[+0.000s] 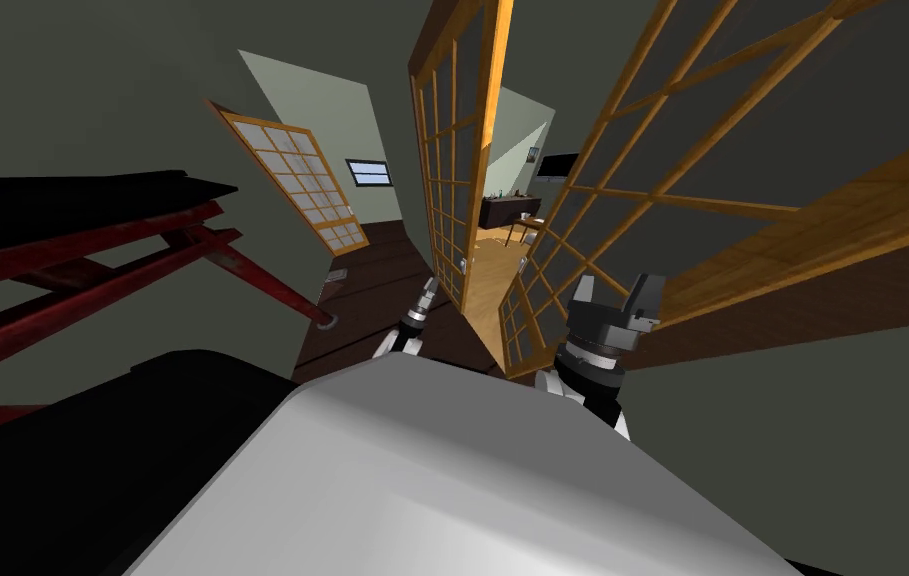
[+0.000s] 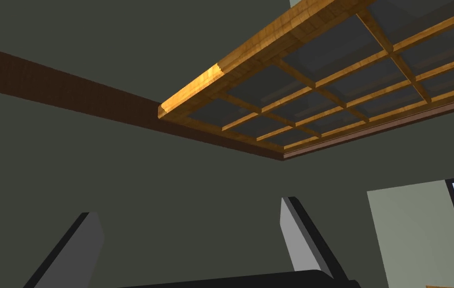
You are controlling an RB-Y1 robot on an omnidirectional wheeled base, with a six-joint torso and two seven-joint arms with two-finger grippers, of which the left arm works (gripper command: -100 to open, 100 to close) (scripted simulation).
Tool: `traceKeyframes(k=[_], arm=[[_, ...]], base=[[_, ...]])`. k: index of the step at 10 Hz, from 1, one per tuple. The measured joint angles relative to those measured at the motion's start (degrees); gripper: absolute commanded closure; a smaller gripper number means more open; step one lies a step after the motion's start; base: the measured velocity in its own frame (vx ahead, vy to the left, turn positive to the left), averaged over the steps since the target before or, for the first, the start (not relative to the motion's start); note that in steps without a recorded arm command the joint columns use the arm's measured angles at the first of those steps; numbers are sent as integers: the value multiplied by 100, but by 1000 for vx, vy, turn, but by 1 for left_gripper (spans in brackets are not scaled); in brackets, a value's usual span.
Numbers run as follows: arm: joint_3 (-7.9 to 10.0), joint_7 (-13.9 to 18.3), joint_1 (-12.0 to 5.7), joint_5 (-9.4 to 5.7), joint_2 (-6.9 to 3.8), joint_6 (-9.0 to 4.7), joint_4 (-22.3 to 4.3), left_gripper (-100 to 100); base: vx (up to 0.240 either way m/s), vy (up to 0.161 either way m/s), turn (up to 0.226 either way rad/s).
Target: Push the door open
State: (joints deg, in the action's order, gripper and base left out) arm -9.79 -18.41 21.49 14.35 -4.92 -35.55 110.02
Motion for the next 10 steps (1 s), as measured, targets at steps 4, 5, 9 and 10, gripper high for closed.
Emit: traceKeyframes(k=[4,5,9,10], arm=[[-160,-404,-67,172,-41,-120,-437,-100],[-201,-536,-100,220,-48,-167,-599,-100],[-339,-904,-197,376,-95,-223,-979,-100],[-377,-1009,-224,419,-77,-273,-1122,-100]], base=[[132,77,14],[110,103,4],[100,59,10],[100,51,6]])
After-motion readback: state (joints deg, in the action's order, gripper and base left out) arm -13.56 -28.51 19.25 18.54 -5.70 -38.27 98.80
